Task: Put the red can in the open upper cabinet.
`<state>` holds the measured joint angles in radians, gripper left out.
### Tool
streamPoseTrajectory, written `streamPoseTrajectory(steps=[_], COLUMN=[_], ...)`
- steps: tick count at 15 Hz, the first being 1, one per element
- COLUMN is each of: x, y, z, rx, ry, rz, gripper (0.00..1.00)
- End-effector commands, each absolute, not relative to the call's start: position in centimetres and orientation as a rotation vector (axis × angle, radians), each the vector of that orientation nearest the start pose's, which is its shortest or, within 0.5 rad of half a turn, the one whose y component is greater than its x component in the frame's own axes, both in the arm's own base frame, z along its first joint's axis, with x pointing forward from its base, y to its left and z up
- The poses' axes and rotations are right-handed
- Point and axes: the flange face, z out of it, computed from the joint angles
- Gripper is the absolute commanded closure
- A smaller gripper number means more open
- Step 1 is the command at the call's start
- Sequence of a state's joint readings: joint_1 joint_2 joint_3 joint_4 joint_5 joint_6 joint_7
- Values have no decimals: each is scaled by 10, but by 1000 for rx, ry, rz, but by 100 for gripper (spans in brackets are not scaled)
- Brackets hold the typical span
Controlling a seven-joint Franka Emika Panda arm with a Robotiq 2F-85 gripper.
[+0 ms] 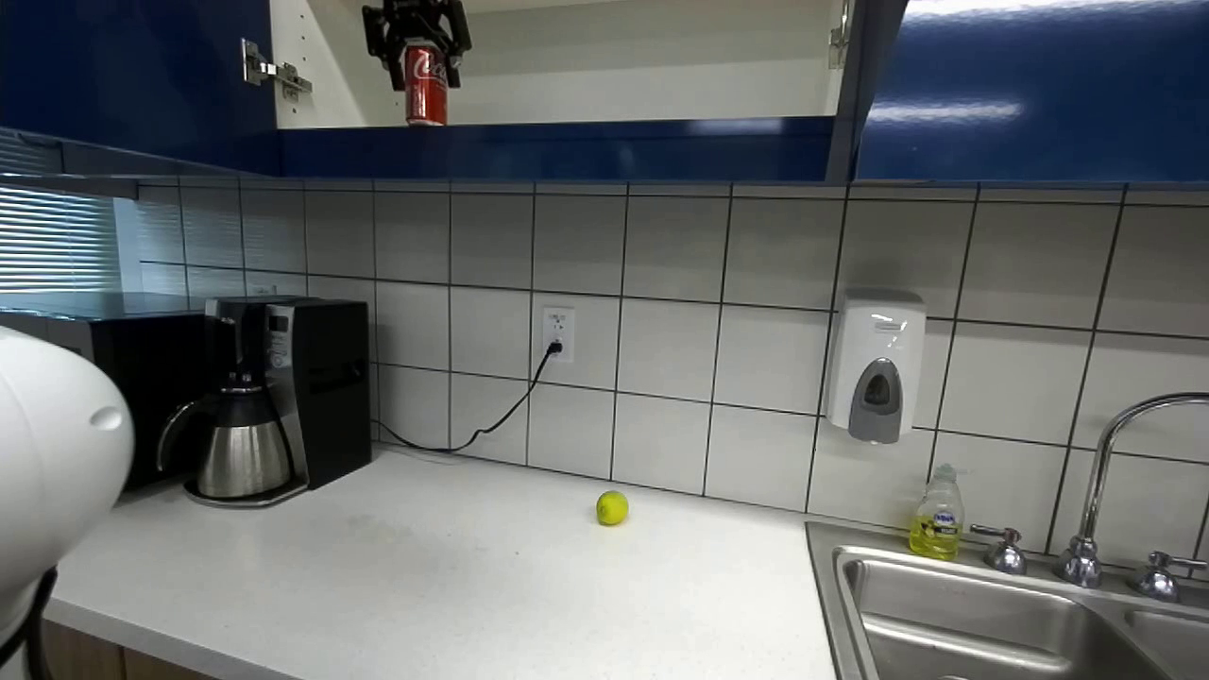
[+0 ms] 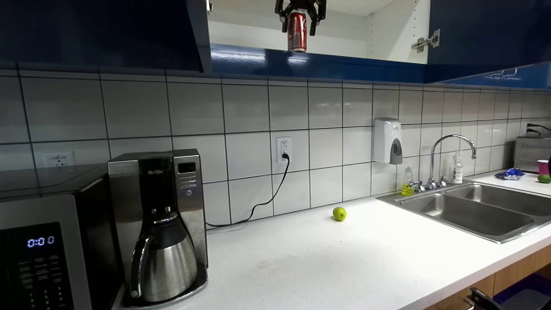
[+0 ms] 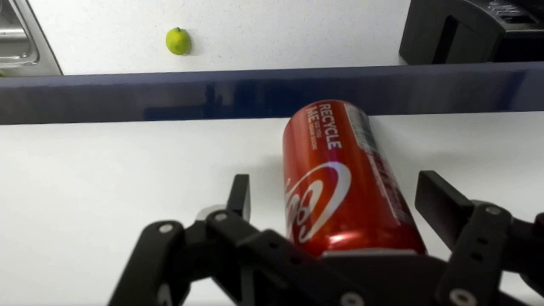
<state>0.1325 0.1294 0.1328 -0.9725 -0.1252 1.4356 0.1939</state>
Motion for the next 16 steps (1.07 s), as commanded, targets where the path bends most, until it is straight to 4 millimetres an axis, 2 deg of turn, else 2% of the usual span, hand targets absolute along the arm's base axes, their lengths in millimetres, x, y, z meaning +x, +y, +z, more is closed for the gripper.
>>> streamPoseTrajectory(steps=[1,8,16], x=[534,527,507], y=[119,117,118], z=[814,821,833], rx=[-3132,-3132,-3131], ry=[1,-6,-25], rz=[-521,-501,-483], gripper=[0,0,0])
